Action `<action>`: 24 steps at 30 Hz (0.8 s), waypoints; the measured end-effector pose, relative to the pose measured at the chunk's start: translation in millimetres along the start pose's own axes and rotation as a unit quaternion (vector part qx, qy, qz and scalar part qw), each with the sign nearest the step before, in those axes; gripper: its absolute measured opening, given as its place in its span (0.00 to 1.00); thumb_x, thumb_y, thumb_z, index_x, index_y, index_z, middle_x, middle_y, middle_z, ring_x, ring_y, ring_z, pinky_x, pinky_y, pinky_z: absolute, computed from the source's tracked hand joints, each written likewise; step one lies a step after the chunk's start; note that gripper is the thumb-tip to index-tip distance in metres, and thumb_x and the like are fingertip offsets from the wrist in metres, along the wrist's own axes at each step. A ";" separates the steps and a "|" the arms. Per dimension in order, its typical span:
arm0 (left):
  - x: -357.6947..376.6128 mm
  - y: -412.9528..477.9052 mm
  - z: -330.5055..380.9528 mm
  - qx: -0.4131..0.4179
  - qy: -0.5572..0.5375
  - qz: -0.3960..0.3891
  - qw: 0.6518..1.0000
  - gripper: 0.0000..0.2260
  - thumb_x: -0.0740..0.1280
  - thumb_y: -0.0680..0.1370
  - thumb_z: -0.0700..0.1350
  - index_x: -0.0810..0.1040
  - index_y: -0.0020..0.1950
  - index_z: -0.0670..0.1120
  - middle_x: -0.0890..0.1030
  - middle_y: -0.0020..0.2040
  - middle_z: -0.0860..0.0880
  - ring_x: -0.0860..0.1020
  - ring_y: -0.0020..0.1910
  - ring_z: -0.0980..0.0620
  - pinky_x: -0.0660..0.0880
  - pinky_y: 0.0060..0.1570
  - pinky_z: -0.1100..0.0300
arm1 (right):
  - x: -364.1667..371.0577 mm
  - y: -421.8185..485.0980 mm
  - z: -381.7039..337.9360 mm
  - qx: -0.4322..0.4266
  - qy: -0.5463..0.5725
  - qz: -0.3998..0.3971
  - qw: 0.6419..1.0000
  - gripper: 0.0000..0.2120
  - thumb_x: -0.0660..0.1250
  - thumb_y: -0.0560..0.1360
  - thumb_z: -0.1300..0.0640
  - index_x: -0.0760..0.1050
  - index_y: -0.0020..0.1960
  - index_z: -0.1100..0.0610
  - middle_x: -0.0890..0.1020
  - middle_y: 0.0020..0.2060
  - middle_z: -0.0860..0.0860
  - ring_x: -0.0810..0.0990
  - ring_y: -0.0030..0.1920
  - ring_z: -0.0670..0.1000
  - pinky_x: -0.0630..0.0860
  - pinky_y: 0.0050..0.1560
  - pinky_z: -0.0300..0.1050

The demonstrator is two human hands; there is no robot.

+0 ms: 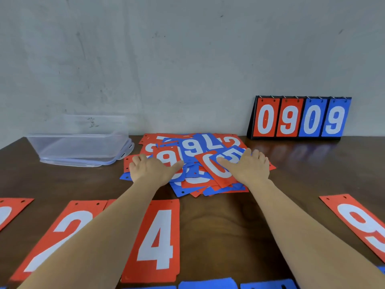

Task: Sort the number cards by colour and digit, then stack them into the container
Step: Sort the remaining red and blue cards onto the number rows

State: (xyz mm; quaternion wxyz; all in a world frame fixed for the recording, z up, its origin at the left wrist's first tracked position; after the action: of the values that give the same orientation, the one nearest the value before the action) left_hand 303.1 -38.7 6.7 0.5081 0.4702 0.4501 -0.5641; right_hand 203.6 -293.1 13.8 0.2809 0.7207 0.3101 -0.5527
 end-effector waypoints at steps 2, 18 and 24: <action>8.0 4.2 0.0 -0.011 -0.006 -0.003 1.000 0.46 0.54 0.70 0.77 0.66 0.74 0.42 0.60 0.76 0.40 0.57 0.75 0.39 0.57 0.71 0.47 | 11.5 8.3 -1.9 0.008 -0.020 -0.039 0.999 0.56 0.50 0.66 0.20 0.53 0.78 0.60 0.59 0.75 0.60 0.55 0.76 0.60 0.49 0.75 0.56; -1.2 14.2 -17.3 0.013 -0.071 0.006 0.997 0.33 0.67 0.72 0.64 0.69 0.72 0.48 0.69 0.70 0.43 0.65 0.70 0.41 0.64 0.66 0.48 | -0.5 -18.8 -16.5 -0.254 -0.049 -0.078 0.963 0.22 0.59 0.79 0.47 0.68 0.72 0.49 0.69 0.72 0.49 0.65 0.72 0.52 0.65 0.69 0.49; -2.7 18.1 -20.0 0.043 -0.160 0.034 0.986 0.34 0.73 0.69 0.59 0.65 0.71 0.49 0.74 0.65 0.45 0.73 0.63 0.43 0.74 0.60 0.46 | -5.4 -19.0 -10.1 -0.150 0.050 -0.026 0.987 0.30 0.61 0.77 0.38 0.68 0.72 0.55 0.72 0.69 0.52 0.71 0.67 0.54 0.70 0.63 0.49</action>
State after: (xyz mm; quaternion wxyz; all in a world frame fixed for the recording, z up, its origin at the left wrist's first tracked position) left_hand 322.7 -20.0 5.7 0.5721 0.4100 0.3219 -0.6332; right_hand 194.4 -274.0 20.2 0.3557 0.6891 0.4217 -0.4699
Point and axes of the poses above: each hand's wrist, its own y-axis towards the middle knuckle, its own x-axis out of the palm, z = x × y, the point moved 7 cm from there along y, towards the middle knuckle
